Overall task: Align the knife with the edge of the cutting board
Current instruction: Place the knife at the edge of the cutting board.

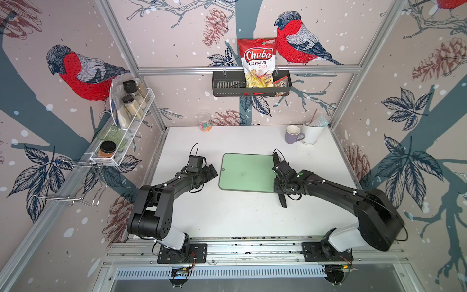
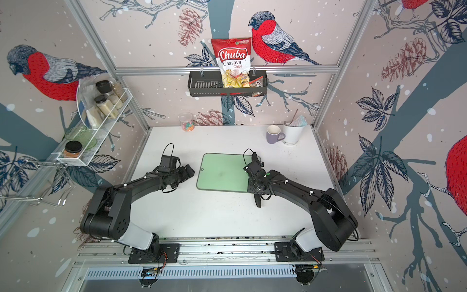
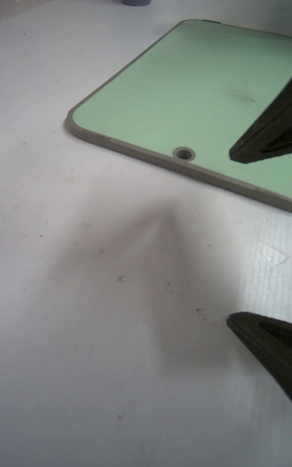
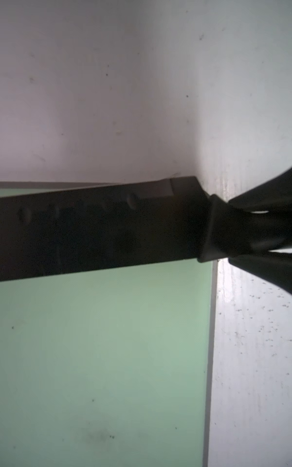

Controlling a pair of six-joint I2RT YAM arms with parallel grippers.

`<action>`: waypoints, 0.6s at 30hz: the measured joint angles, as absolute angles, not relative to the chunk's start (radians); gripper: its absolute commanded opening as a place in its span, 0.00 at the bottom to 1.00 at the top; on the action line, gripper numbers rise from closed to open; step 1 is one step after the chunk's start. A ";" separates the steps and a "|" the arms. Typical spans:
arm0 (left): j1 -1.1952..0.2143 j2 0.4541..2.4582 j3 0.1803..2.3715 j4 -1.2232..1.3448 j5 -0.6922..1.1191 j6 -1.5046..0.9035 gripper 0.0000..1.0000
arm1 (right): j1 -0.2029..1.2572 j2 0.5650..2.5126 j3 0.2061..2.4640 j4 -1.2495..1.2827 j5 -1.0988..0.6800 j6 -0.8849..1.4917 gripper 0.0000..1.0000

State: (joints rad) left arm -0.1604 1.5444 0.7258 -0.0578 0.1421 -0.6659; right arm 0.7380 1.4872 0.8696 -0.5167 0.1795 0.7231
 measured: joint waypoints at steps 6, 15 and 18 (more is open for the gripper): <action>-0.160 1.539 0.725 -0.072 0.130 -0.665 0.94 | 0.800 1.521 0.859 -0.501 0.221 0.818 0.00; -0.160 1.543 0.727 -0.078 0.125 -0.665 0.95 | 0.815 1.568 0.830 -0.484 0.254 0.897 0.00; -0.160 1.543 0.727 -0.078 0.123 -0.665 0.95 | 0.816 1.576 0.830 -0.480 0.262 0.913 0.00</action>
State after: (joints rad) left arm -0.1604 1.5433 0.7269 -0.0780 0.1226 -0.6647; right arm 0.8162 1.5757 0.8299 -0.4801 0.2619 0.9134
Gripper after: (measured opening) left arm 0.945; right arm 0.235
